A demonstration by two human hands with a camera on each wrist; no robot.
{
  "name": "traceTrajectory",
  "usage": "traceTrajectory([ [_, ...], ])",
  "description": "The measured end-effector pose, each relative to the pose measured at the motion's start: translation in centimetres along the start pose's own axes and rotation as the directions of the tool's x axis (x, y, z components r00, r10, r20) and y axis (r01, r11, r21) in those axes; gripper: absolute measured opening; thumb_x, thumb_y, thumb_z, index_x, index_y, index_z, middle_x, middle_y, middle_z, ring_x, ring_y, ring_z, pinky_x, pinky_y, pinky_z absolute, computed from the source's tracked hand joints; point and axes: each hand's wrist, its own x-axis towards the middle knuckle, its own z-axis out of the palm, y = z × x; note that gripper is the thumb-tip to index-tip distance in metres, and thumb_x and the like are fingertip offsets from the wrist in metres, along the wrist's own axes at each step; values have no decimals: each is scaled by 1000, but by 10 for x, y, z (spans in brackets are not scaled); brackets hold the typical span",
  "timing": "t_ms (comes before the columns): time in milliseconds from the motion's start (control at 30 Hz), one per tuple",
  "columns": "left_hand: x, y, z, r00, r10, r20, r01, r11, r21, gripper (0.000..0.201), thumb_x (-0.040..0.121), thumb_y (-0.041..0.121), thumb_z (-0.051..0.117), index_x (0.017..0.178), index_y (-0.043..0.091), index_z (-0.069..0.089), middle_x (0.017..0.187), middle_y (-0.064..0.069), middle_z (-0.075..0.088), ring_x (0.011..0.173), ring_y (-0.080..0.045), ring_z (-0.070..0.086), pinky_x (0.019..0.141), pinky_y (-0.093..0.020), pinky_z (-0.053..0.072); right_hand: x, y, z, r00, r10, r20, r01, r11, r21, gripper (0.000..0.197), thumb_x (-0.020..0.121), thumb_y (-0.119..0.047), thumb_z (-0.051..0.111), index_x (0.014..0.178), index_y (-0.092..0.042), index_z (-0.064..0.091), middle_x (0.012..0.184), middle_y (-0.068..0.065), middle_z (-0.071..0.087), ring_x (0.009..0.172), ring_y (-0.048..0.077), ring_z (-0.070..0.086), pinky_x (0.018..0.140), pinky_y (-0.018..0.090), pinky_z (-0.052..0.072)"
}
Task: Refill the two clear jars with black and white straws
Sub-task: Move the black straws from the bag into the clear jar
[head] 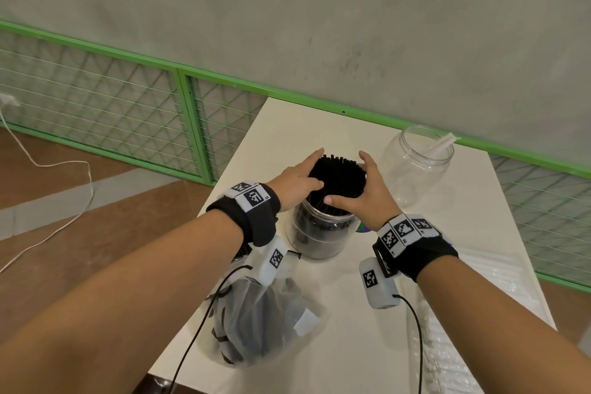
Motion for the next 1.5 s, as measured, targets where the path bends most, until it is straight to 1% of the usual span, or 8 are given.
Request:
traceTrajectory([
  [400,-16,-7,-11,997,43,-66,-50,994,-99,73,92,10,50,149,34,13,155,3,22,142,-17,18,109,-29,20,-22,1,-8,985,-71,-157,61,996,-64,116,60,-48,85,150,-25,16,149,4,26,138,21,28,113,44,31],
  [567,-54,-46,-30,959,24,-284,-63,989,-131,60,92,10,50,142,36,32,147,8,38,136,-12,30,103,-27,25,-66,-13,7,848,-376,-374,304,922,-239,72,72,-41,77,133,-22,42,128,-1,41,119,21,41,102,33,36],
  [767,-116,-110,-41,839,-106,-533,150,988,38,17,90,18,55,107,21,57,108,-2,56,96,-17,55,78,-28,38,-98,-23,74,858,-477,188,510,834,-211,14,91,-25,59,101,-17,65,93,-12,57,89,4,51,81,23,41],
  [867,-139,-143,-44,791,-282,-543,392,915,96,21,90,38,56,95,18,54,101,-6,58,91,-24,55,70,-31,37,-87,-17,105,879,-290,377,419,847,-326,33,96,-29,53,125,-15,56,119,-1,61,113,13,51,99,30,40],
  [1000,-167,-174,-29,769,-519,-373,553,833,-19,79,61,80,61,113,23,43,111,-4,57,93,-22,56,67,-32,43,-77,-18,127,887,-7,462,275,811,-516,55,91,-43,56,138,-17,43,132,6,54,124,25,46,104,41,40],
  [1133,-170,-176,1,798,-577,-173,589,808,27,118,52,68,78,143,21,20,136,-7,46,110,-26,55,78,-33,52,-77,-12,137,899,42,436,244,779,-578,42,82,-29,70,118,-11,57,111,7,55,107,23,51,86,28,38],
  [1300,-149,-180,26,785,-575,-231,598,800,41,100,59,46,85,134,12,28,115,-8,58,97,-28,60,74,-32,51,-82,1,142,918,173,356,-41,936,-349,34,87,-29,61,60,-10,55,57,2,45,55,13,42,52,23,31],
  [1500,-142,-186,31,824,-531,-197,543,840,7,60,64,31,85,109,16,48,102,-7,63,92,-27,63,68,-32,52,-74,17,152,831,463,308,-489,872,7,34,78,-44,65,85,-11,62,84,8,59,84,27,58,79,39,45],
])
